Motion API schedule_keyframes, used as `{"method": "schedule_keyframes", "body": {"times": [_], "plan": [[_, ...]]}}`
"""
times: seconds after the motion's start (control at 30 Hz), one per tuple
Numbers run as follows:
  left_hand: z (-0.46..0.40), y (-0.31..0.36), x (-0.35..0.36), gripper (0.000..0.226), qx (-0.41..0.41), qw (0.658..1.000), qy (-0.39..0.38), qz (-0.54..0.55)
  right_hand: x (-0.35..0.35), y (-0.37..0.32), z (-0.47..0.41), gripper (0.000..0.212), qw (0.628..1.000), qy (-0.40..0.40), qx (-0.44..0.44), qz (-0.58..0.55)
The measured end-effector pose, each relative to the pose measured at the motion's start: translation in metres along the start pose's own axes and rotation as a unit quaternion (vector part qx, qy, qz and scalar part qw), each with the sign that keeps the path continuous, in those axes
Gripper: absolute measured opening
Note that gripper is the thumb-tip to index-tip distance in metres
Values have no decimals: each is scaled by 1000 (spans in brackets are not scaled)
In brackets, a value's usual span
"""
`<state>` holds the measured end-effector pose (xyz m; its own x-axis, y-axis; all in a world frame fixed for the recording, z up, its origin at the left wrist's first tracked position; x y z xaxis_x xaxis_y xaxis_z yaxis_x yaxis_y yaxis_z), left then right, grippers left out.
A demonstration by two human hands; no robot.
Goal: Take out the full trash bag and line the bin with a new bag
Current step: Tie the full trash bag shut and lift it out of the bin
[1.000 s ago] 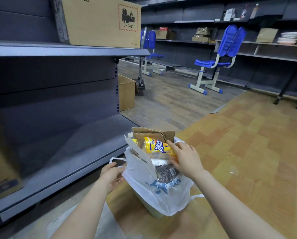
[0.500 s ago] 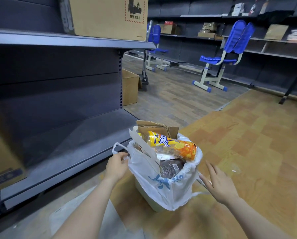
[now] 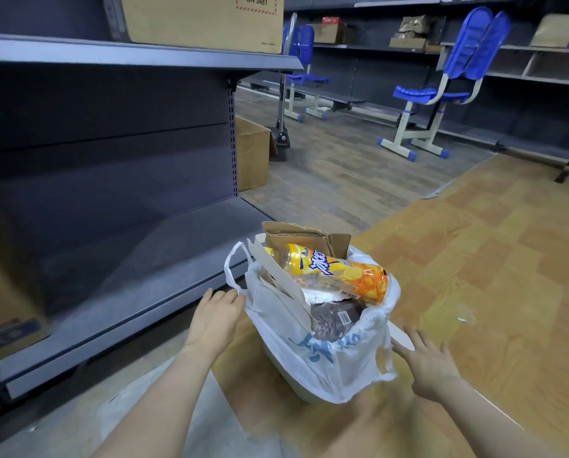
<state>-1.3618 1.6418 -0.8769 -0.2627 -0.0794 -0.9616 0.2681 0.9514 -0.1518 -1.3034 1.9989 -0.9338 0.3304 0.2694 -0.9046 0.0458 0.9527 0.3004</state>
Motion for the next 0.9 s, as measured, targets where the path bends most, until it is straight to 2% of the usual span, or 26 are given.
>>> {"method": "schedule_keyframes", "body": {"times": [0.07, 0.17, 0.23, 0.33, 0.4, 0.47, 0.57, 0.67, 0.77, 0.8, 0.83, 0.9], "plan": [[-1, 3, -6, 38, 5, 1000, 15, -20, 3, 3, -2, 67, 1000, -15, 15, -4], [1, 4, -13, 29, -18, 999, -35, 1, 8, 6, -2, 58, 995, -56, 4, -79], [4, 2, -15, 36, -11, 1000, -16, -2, 14, 2, -1, 56, 985, -83, -25, -147], [10, -7, -4, 45, 2, 1000, -31, 1, 17, -4, -2, 54, 971, -99, -38, -214], [11, -11, -5, 43, -15, 999, -34, 7, 10, -5, -2, 38, 979, -63, -28, -193], [12, -13, 0, 42, -33, 998, -44, 16, 0, -4, -1, 29, 992, -5, -9, -126], [10, -16, 6, 40, -49, 996, -66, 18, -15, 1, 6, 29, 994, 62, 24, -84], [11, -12, 0, 37, -78, 994, -56, 48, -33, 8, 15, 30, 983, 124, 51, -124], [10, -1, -37, 21, -140, 979, -61, 136, -54, 12, 22, 39, 954, 173, 66, -238], [7, 0, -37, 23, -156, 971, -21, 181, -61, 12, 23, 40, 933, 189, 65, -300], [5, 1, -40, 24, -176, 952, 11, 249, -68, 12, 24, 40, 904, 203, 61, -372], [3, 3, -44, 21, -234, 891, 64, 383, -83, 8, 26, 39, 828, 243, 60, -501]]}}
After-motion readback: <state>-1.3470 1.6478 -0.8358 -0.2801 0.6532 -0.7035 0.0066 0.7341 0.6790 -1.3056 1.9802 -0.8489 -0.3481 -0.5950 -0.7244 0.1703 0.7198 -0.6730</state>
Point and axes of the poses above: each hand's wrist, its own z-axis away from the middle knuckle, its own x-axis out of the palm, y = z × x, the point moved 3 cm from there along -z, towards the middle knuckle, and after that the axes turned 3 degrees about -z, right-handed, at the moved point
